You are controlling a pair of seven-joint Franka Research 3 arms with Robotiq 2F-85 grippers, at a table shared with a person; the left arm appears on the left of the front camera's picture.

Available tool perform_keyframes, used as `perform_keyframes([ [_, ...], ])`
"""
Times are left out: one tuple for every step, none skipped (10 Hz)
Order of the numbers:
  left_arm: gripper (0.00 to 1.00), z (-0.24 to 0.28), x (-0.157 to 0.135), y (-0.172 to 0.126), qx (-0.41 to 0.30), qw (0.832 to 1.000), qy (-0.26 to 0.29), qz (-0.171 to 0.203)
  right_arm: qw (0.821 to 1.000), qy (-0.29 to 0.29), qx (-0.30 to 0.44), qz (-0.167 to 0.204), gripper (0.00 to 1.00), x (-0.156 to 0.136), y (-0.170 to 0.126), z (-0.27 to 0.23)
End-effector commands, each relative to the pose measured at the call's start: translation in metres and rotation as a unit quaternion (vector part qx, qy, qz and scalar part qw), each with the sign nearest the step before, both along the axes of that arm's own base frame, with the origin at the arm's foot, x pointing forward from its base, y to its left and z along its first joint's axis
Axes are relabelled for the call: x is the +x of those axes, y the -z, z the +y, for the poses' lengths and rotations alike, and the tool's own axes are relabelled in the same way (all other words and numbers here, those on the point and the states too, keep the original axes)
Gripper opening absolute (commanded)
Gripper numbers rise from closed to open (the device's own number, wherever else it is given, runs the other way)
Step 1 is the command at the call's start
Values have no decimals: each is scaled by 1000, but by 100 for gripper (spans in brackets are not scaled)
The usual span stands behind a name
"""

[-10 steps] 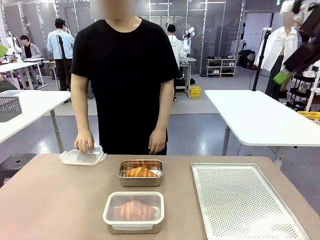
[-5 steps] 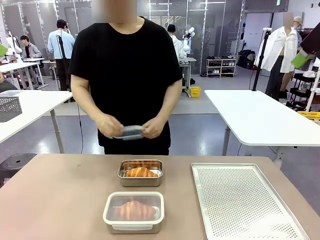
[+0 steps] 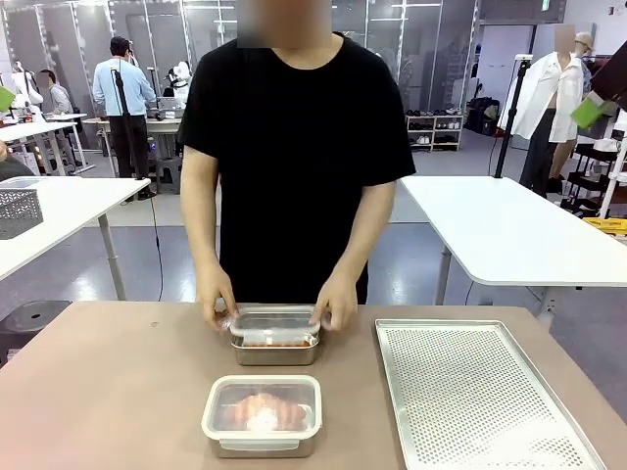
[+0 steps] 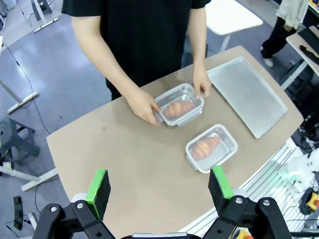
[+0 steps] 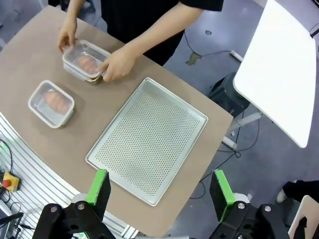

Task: Place the bread into the airtight container.
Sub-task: Pick up a Butter Roll and place it into an empty Airtight Container.

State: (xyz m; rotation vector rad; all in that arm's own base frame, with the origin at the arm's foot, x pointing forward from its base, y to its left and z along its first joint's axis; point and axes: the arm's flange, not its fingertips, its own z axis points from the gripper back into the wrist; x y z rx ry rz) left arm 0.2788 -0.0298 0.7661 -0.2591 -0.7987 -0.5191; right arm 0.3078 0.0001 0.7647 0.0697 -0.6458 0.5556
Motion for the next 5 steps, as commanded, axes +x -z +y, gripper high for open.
perform_keyframes([
  [100, 1, 0, -1, 2, 1000, 5, 0, 1000, 2, -1, -5, 100, 0, 1, -1],
  [100, 1, 0, -1, 2, 1000, 5, 0, 1000, 2, -1, -5, 100, 0, 1, -1],
  [100, 1, 0, -1, 2, 1000, 5, 0, 1000, 2, -1, -5, 100, 0, 1, -1],
  [100, 1, 0, -1, 2, 1000, 5, 0, 1000, 2, -1, -5, 100, 0, 1, -1],
  [100, 1, 0, -1, 2, 1000, 5, 0, 1000, 2, -1, -5, 100, 0, 1, -1],
])
